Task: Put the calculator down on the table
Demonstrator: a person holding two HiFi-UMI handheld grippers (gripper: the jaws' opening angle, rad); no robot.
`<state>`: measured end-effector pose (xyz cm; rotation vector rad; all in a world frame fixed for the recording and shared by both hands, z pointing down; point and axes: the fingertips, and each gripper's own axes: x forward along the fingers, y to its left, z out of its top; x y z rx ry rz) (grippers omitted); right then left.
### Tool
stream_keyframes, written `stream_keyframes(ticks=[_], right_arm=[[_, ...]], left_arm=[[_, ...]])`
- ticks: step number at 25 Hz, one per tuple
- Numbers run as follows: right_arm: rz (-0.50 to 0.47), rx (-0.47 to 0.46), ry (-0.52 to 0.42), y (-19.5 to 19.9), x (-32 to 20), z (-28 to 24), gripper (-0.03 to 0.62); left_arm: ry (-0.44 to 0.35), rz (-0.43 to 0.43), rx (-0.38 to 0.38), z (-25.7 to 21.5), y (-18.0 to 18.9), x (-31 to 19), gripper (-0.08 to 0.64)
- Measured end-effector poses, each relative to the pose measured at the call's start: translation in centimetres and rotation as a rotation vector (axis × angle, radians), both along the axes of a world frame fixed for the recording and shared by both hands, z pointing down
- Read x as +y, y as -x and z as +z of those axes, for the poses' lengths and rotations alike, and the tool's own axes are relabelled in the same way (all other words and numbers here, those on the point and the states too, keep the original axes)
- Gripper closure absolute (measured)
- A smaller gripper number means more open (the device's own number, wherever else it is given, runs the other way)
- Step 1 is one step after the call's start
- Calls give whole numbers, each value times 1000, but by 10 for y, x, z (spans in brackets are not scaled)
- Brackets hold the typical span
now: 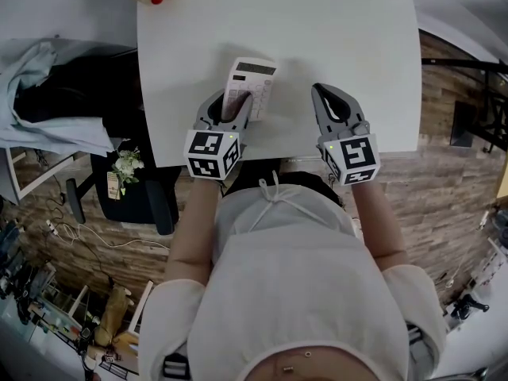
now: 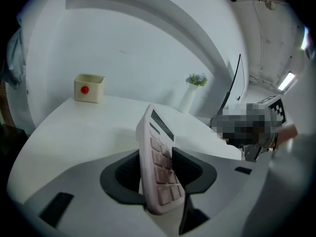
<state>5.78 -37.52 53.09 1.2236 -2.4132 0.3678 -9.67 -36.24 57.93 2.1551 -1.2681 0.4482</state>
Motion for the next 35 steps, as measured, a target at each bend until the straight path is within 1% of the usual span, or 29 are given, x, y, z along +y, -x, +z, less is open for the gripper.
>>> stream_keyframes(ticks=[3, 5, 7, 8, 10, 12, 13, 17, 19, 20, 21, 24, 28, 32, 35], right_arm=[[-3, 0, 3, 5, -1, 1, 586], [-3, 1, 6, 8, -1, 3, 586], [-2, -1, 9, 10, 0, 5, 586], [-1, -1, 11, 10, 1, 5, 586], [0, -1, 13, 11, 3, 6, 586], [-4, 1, 14, 13, 4, 7, 586], [-5, 2, 14, 14, 4, 7, 586], [-1, 2, 0, 14, 2, 0, 586], [9, -8, -20, 14, 0, -8, 586], [16, -20, -32, 15, -1, -14, 586], [22, -37, -45, 15, -2, -20, 586], [34, -78, -89, 14, -5, -41, 586], [43, -90, -152, 12, -11, -67, 586], [50, -144, -199, 9, -13, -93, 586], [59, -150, -248, 4, -13, -111, 586]], left_arm=[[-1, -21, -4, 3, 7, -1, 359], [4, -41, -30, 7, 14, -2, 332], [19, -59, -78, 15, 20, -1, 308], [23, -55, -114, 19, 22, 0, 307], [4, -20, -187, 23, 23, 3, 308], [-24, 4, -225, 23, 22, 4, 308], [-28, 5, -228, 23, 23, 4, 307], [-29, -17, -187, 12, 27, 1, 308], [-45, -6, -178, 1, 29, -1, 310], [-57, 5, -177, -7, 30, -3, 320], [-73, 14, -176, -16, 30, -5, 346], [-147, 4, -161, -50, 34, -14, 398], [-270, -8, -136, -102, 38, -25, 488], [-378, -2, -113, -152, 40, -28, 514], [-429, 6, -93, -181, 40, -27, 526]])
